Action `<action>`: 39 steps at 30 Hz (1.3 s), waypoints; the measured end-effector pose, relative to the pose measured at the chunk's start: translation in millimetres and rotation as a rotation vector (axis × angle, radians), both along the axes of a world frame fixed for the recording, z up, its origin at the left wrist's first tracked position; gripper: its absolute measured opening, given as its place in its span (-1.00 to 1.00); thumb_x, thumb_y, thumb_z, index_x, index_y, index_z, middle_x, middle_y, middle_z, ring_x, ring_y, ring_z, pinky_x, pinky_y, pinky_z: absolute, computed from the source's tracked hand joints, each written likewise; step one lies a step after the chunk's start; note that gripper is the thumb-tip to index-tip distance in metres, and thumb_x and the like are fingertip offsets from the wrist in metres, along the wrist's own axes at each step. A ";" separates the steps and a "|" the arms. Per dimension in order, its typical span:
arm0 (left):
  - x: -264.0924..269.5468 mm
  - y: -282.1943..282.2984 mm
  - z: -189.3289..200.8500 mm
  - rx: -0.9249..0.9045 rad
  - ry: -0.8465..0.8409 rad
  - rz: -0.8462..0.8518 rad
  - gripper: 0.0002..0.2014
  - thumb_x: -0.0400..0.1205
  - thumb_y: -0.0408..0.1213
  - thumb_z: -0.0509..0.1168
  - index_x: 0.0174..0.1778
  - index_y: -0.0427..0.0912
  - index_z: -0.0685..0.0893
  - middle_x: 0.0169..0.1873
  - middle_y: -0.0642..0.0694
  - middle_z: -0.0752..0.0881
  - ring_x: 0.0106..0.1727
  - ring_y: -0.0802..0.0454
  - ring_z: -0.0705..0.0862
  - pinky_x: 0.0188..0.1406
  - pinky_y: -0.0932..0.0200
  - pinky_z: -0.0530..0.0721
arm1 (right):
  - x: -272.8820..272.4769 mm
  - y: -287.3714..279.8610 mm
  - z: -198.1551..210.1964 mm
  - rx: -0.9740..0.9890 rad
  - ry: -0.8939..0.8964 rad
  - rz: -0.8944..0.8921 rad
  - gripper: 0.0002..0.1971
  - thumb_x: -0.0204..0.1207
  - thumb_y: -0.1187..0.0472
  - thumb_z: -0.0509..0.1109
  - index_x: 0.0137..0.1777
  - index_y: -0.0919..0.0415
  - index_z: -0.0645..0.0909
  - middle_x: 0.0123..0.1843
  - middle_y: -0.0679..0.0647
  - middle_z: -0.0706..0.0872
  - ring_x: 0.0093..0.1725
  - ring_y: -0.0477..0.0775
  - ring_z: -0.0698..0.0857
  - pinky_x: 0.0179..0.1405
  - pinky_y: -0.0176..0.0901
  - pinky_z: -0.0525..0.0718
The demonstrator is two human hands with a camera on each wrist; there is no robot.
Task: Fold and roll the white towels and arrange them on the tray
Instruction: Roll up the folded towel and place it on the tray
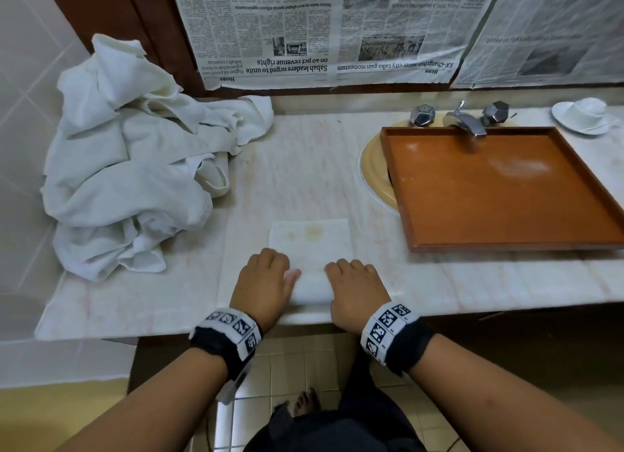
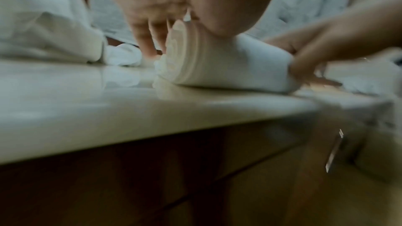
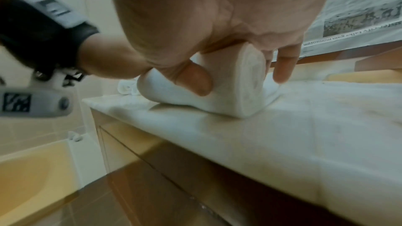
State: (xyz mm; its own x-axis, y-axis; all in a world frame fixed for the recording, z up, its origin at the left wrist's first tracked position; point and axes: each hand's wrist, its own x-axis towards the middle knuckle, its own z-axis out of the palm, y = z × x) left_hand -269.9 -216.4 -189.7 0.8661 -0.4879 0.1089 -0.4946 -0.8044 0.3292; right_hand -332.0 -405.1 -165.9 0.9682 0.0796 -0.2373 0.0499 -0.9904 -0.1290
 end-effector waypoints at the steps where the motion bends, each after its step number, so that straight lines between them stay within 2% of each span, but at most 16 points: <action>1: -6.0 2.1 -2.4 0.034 -0.092 -0.071 -0.63 0.67 0.08 0.13 0.03 -0.16 0.62 0.00 -0.14 0.62 -0.05 -0.15 0.57 -0.12 -0.02 0.60 | 4.6 -1.8 2.9 0.019 0.041 -0.004 -0.47 0.42 0.16 0.34 0.41 0.11 0.39 0.27 0.06 0.55 0.23 0.17 0.54 0.24 0.05 0.45; 4: -10.2 4.6 -10.8 0.137 -0.193 -0.180 -0.50 0.64 0.19 0.12 0.09 -0.20 0.65 0.02 -0.16 0.67 -0.03 -0.18 0.61 -0.12 -0.05 0.64 | 15.6 -7.9 10.5 0.037 0.158 -0.005 -0.54 0.44 0.16 0.30 0.37 0.10 0.41 0.26 0.07 0.59 0.22 0.18 0.56 0.29 0.09 0.48; 7: -3.2 3.1 -10.0 0.220 -0.160 -0.176 -0.51 0.66 0.14 0.03 -0.07 -0.18 0.69 -0.20 -0.13 0.69 -0.25 -0.17 0.62 -0.33 0.03 0.57 | 17.1 -6.3 10.3 0.019 0.151 -0.006 -0.53 0.42 0.17 0.31 0.36 0.10 0.42 0.27 0.08 0.55 0.23 0.19 0.51 0.28 0.09 0.46; 9: 2.0 -2.9 -6.8 0.196 -0.090 -0.154 -0.52 0.70 0.07 -0.02 -0.15 -0.20 0.67 -0.30 -0.14 0.67 -0.32 -0.18 0.61 -0.39 0.08 0.50 | 8.0 -0.5 5.8 -0.014 0.075 -0.017 -0.44 0.37 0.18 0.35 0.41 0.10 0.38 0.30 0.10 0.46 0.24 0.20 0.46 0.24 0.07 0.43; 11: 9.3 -10.7 -0.1 0.123 0.037 -0.074 -0.53 0.76 0.01 -0.08 -0.10 -0.20 0.64 -0.23 -0.16 0.68 -0.22 -0.19 0.64 -0.27 0.05 0.52 | -5.3 4.8 -1.7 -0.070 0.007 -0.015 -0.26 0.33 0.19 0.40 0.55 0.12 0.28 0.37 0.13 0.40 0.28 0.22 0.43 0.27 0.09 0.42; 13: 20.4 -15.7 1.6 0.107 0.170 -0.028 -0.58 0.81 -0.06 -0.09 0.03 -0.16 0.64 -0.08 -0.14 0.71 -0.05 -0.16 0.66 -0.05 0.02 0.57 | -16.6 8.6 -8.9 -0.104 -0.026 -0.020 -0.12 0.33 0.23 0.44 0.67 0.15 0.16 0.43 0.15 0.41 0.34 0.25 0.44 0.32 0.13 0.44; 15: 26.9 -18.9 3.4 0.131 0.238 -0.025 -0.59 0.83 -0.09 -0.11 0.14 -0.14 0.64 0.02 -0.13 0.73 0.03 -0.14 0.67 0.06 0.03 0.58 | -20.3 9.5 -10.2 -0.119 -0.041 -0.026 -0.12 0.35 0.28 0.45 0.67 0.15 0.14 0.43 0.15 0.44 0.33 0.24 0.47 0.31 0.12 0.46; 17: 30.4 -19.9 4.5 0.136 0.254 -0.014 -0.60 0.82 -0.07 -0.11 0.16 -0.13 0.62 0.03 -0.13 0.74 0.03 -0.14 0.68 0.06 0.01 0.60 | -15.3 7.5 -7.7 -0.119 -0.034 -0.026 -0.17 0.37 0.30 0.48 0.62 0.12 0.18 0.40 0.13 0.43 0.31 0.23 0.48 0.29 0.08 0.45; 19: 28.3 -19.0 6.8 0.107 0.180 0.007 -0.62 0.80 -0.01 -0.06 0.05 -0.14 0.59 -0.08 -0.14 0.73 -0.07 -0.17 0.69 -0.06 -0.05 0.62 | -6.3 5.1 -3.6 -0.116 -0.028 -0.023 -0.23 0.34 0.27 0.51 0.54 0.09 0.25 0.35 0.10 0.44 0.27 0.20 0.50 0.27 0.06 0.46; 22: 20.1 -18.9 9.3 0.101 -0.154 -0.130 -0.58 0.70 0.09 0.04 -0.09 -0.16 0.65 -0.11 -0.13 0.69 -0.17 -0.16 0.63 -0.22 -0.02 0.59 | 8.8 -0.1 4.4 -0.091 -0.020 -0.022 -0.40 0.38 0.24 0.44 0.42 0.08 0.35 0.29 0.08 0.50 0.22 0.18 0.54 0.25 0.04 0.49; 25: 10.0 -16.9 -1.2 0.190 -0.220 -0.177 -0.49 0.66 0.19 0.05 -0.06 -0.18 0.67 -0.12 -0.14 0.68 -0.19 -0.17 0.62 -0.24 -0.01 0.59 | 20.5 -5.0 10.2 -0.047 0.021 -0.025 -0.49 0.43 0.19 0.36 0.40 0.08 0.39 0.29 0.06 0.53 0.23 0.18 0.55 0.28 0.07 0.47; 29: 10.8 -12.5 -8.1 0.259 -0.147 -0.116 -0.41 0.66 0.28 -0.04 -0.17 -0.16 0.66 -0.33 -0.12 0.67 -0.36 -0.16 0.61 -0.37 0.03 0.54 | 22.6 -5.4 11.4 -0.048 0.035 -0.020 -0.48 0.40 0.20 0.35 0.38 0.07 0.39 0.28 0.06 0.51 0.25 0.18 0.50 0.29 0.06 0.44; 32: 16.3 -18.3 1.3 0.229 -0.032 -0.090 -0.37 0.68 0.28 -0.17 -0.17 -0.13 0.62 -0.38 -0.09 0.66 -0.37 -0.14 0.63 -0.39 0.09 0.46 | 7.4 0.4 5.2 -0.111 -0.005 -0.031 -0.32 0.30 0.25 0.43 0.46 0.10 0.33 0.32 0.11 0.44 0.28 0.21 0.46 0.30 0.09 0.42; 35: 29.7 -21.2 2.9 0.145 0.140 -0.035 -0.45 0.76 0.17 -0.13 -0.07 -0.09 0.66 -0.24 -0.06 0.74 -0.19 -0.10 0.70 -0.22 0.06 0.59 | -7.6 7.6 -5.3 -0.138 -0.033 -0.062 -0.09 0.17 0.25 0.54 0.57 0.15 0.27 0.35 0.15 0.47 0.33 0.26 0.47 0.29 0.16 0.46; 37: 36.2 -22.4 7.5 0.136 0.232 -0.010 -0.45 0.78 0.13 -0.11 -0.01 -0.09 0.73 -0.18 -0.06 0.79 -0.12 -0.08 0.72 -0.06 0.03 0.64 | -9.1 8.8 -6.2 -0.134 -0.043 -0.074 -0.17 0.23 0.31 0.51 0.54 0.13 0.29 0.33 0.13 0.48 0.31 0.25 0.50 0.29 0.13 0.45; 39: 36.6 -25.2 9.8 0.115 0.282 0.018 -0.42 0.78 0.13 -0.13 -0.07 -0.10 0.74 -0.19 -0.06 0.78 -0.14 -0.07 0.71 -0.04 0.05 0.62 | -2.6 6.9 -1.3 -0.132 -0.015 -0.071 -0.27 0.32 0.30 0.49 0.49 0.09 0.30 0.31 0.09 0.47 0.29 0.21 0.50 0.31 0.08 0.44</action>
State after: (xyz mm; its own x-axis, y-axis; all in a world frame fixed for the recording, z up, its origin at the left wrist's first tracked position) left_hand -233.3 -241.7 -179.9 0.8627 -0.4677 -0.1923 -0.3821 -0.8520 0.3578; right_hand -334.6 -398.2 -167.1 0.9739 -0.0203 -0.2263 -0.0201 -0.9998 0.0032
